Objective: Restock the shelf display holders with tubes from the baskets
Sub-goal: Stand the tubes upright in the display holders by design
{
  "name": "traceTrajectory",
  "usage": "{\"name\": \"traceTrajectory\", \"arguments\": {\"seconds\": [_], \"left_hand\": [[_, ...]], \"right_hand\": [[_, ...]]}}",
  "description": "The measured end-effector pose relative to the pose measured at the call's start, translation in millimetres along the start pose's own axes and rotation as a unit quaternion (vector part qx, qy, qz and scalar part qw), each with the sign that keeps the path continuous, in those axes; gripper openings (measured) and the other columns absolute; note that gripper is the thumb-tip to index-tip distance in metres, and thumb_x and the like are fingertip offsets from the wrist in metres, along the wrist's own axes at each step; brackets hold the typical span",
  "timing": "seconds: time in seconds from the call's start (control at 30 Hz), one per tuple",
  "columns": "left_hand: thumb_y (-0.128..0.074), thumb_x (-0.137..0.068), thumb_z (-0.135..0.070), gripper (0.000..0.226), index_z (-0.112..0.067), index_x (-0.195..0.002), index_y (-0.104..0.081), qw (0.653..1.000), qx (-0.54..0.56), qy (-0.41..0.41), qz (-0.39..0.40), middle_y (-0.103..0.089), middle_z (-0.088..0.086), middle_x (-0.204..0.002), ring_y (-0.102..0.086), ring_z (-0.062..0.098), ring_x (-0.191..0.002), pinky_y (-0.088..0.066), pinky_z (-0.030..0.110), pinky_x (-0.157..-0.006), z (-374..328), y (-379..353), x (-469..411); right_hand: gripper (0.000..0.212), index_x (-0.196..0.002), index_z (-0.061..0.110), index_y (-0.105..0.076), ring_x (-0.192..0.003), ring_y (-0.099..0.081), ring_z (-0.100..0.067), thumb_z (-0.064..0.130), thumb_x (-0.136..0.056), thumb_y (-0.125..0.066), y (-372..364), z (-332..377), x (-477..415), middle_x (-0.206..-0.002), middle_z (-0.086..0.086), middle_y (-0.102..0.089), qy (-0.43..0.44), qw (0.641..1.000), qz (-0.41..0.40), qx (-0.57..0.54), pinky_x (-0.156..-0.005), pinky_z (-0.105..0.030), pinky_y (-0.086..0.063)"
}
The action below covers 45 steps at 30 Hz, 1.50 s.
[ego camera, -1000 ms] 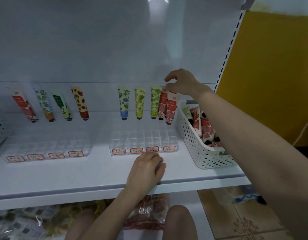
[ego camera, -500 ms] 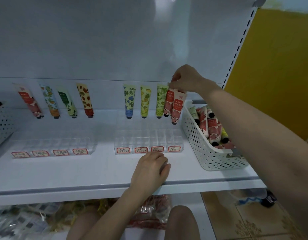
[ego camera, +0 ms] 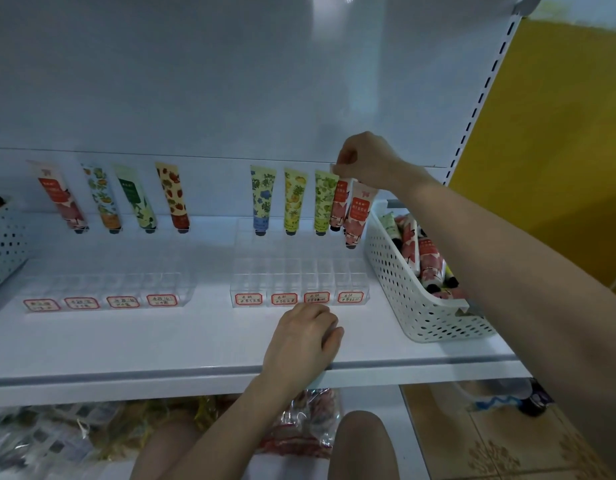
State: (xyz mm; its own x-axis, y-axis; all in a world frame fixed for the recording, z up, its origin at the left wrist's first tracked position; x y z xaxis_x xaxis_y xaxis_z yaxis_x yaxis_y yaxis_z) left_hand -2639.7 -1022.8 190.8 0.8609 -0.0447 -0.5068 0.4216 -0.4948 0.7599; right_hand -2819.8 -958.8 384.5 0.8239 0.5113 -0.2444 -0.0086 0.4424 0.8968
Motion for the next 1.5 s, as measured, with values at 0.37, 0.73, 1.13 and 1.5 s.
{"name": "traceTrajectory", "arguments": {"seconds": [0.37, 0.73, 1.13, 1.5], "left_hand": [[-0.047, -0.081, -0.030, 0.030, -0.013, -0.074, -0.070, 1.000, -0.003, 0.004, -0.002, -0.066, -0.003, -0.080, -0.060, 0.016, -0.076, -0.047, 0.028, -0.069, -1.8, 1.8, -0.5], [-0.046, -0.082, -0.031, 0.031, -0.014, -0.076, -0.071, 1.000, -0.004, 0.013, 0.016, -0.067, -0.004, -0.081, -0.061, 0.014, -0.076, -0.052, 0.026, -0.069, -4.1, 3.6, -0.1], [-0.046, -0.082, -0.031, 0.030, -0.014, -0.075, -0.070, 1.000, -0.003, 0.003, 0.014, -0.067, -0.003, -0.080, -0.061, 0.016, -0.073, -0.051, 0.026, -0.065, -5.7, 6.4, 0.8], [-0.045, -0.085, -0.025, 0.034, -0.006, -0.074, -0.070, 0.997, 0.018, -0.054, -0.045, -0.068, 0.005, -0.070, -0.061, 0.018, -0.065, -0.046, 0.027, -0.062, -11.5, 38.9, -23.5]], "right_hand": [[0.012, -0.091, 0.005, -0.062, -0.078, -0.057, -0.020, 0.017, -0.089, -0.060, 2.9, -3.0, -0.9, -0.093, -0.009, -0.063, -0.026, 0.999, -0.008, 0.027, -0.060, -0.025, -0.042], [0.016, -0.099, 0.006, -0.065, -0.093, -0.062, -0.024, 0.012, -0.086, -0.061, 4.0, 2.0, 3.4, -0.101, -0.008, -0.066, -0.012, 0.998, 0.016, 0.061, -0.078, -0.033, -0.052], [0.014, -0.094, 0.008, -0.069, -0.086, -0.061, -0.020, 0.008, -0.084, -0.059, -7.9, 9.4, 11.8, -0.097, -0.005, -0.067, -0.006, 0.999, -0.015, 0.034, -0.073, -0.028, -0.048], [0.016, -0.092, 0.007, -0.067, -0.088, -0.063, -0.021, 0.021, -0.088, -0.058, -7.9, 1.2, 15.9, -0.095, -0.006, -0.068, -0.009, 1.000, -0.019, 0.016, -0.079, -0.036, -0.054]]}}
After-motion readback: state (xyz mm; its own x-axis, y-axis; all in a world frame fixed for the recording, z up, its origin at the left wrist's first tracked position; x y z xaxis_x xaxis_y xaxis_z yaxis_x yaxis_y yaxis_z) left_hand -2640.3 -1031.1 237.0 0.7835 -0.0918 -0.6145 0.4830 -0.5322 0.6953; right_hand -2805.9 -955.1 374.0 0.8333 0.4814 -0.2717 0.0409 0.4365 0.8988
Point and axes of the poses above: each hand's wrist, its own x-axis away from the middle knuckle, its own y-axis out of the back of the hand, z = x × y, the point moved 3 cm from there along -x, towards the middle knuckle
